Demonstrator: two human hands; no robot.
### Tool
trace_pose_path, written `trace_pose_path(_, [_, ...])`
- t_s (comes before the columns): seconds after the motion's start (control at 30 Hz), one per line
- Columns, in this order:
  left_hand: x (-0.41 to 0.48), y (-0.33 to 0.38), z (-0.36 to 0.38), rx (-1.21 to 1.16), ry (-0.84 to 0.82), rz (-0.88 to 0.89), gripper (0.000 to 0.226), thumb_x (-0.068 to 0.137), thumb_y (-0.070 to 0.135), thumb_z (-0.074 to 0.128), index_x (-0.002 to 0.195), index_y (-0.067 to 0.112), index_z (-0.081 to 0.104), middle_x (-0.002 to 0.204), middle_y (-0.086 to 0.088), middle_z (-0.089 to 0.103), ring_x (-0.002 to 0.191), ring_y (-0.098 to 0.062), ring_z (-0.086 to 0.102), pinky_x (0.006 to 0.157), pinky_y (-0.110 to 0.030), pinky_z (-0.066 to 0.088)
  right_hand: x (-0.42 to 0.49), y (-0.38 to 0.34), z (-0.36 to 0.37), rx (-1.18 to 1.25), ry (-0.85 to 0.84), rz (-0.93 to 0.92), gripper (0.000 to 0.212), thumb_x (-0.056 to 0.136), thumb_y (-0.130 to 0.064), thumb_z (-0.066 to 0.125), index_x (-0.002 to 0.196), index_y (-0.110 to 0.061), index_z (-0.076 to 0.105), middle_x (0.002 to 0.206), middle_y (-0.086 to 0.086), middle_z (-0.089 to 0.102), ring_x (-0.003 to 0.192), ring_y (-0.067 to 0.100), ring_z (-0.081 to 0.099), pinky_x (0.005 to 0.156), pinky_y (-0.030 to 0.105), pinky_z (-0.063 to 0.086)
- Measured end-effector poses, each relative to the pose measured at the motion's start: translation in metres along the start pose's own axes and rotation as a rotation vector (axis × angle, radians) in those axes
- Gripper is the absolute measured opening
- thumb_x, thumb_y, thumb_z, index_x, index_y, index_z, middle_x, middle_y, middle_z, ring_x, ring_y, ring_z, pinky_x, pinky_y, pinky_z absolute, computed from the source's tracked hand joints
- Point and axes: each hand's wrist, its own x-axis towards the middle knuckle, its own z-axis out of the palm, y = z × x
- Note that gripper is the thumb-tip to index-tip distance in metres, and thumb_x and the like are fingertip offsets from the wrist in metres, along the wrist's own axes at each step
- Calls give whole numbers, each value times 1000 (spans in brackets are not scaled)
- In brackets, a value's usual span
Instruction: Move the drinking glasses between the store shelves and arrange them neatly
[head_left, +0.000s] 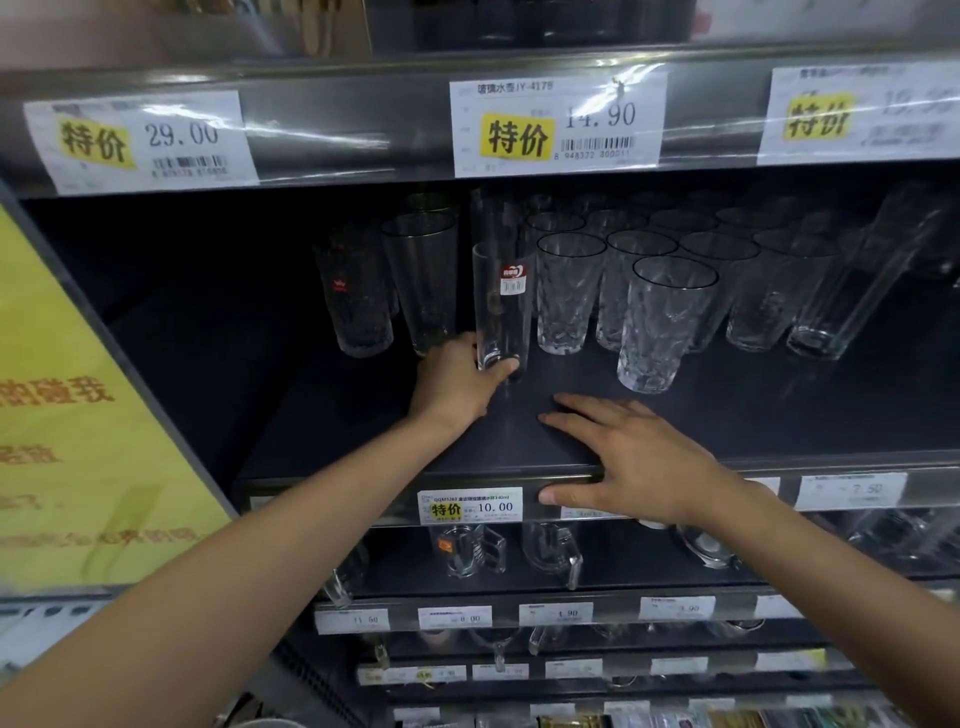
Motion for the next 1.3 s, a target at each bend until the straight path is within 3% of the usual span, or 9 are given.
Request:
trace_pose_path(0.2, [20,2,27,111,110,-20,37,92,42,63,117,15,66,102,-9,74,87,-31,70,77,-37,59,0,-1,-1,17,0,10,92,79,-83,44,155,-37,22,165,-10,13,150,15,18,119,29,12])
trace_pose_path(0.33, [33,0,39,87,125,-69,35,94,42,60,110,11,62,84,-14,72,71,-36,70,65,-43,61,1,0,1,34,13,11,93,77,-84,46,155,-37,25,165,-9,15,149,15,20,119,30,13])
trace_pose_path(0.5, [45,1,42,82,128,-87,34,96,37,58,110,6,60,84,-17,71,66,-35,70,63,-44,60,2,0,2,43,29,13,95,75,-85,45,154,-37,26,164,-9,17,148,14,22,119,30,14])
trace_pose_path(0.6, [50,1,43,73,112,-113,32,99,34,56,110,4,58,89,-15,71,49,-24,65,50,-33,57,2,0,2,37,30,14,95,75,-85,44,154,-37,26,165,-10,16,148,12,21,119,29,13])
trace_pose_path(0.7, [53,1,42,63,95,-118,32,100,32,54,111,2,56,93,-15,70,38,-13,56,32,-19,39,3,0,2,44,39,12,95,74,-85,46,153,-36,28,164,-10,17,148,12,22,119,30,14])
trace_pose_path(0.93, [54,2,40,75,92,-118,34,102,32,51,115,1,53,94,-16,69,37,-10,54,31,-16,33,4,-1,2,38,31,19,94,75,-85,47,154,-37,27,164,-12,16,149,11,20,118,28,13])
trace_pose_path(1.1, [54,3,39,100,76,-126,34,103,32,48,116,1,52,73,-12,63,37,-7,50,34,-15,30,3,-2,2,35,29,22,95,75,-85,46,154,-37,26,164,-12,16,149,10,19,118,29,13])
trace_pose_path(1.3, [56,3,39,60,47,-152,34,103,32,48,115,0,53,85,-15,68,36,-5,51,27,-12,28,4,-1,3,40,31,27,96,73,-86,44,154,-37,26,164,-13,16,148,11,20,118,29,15])
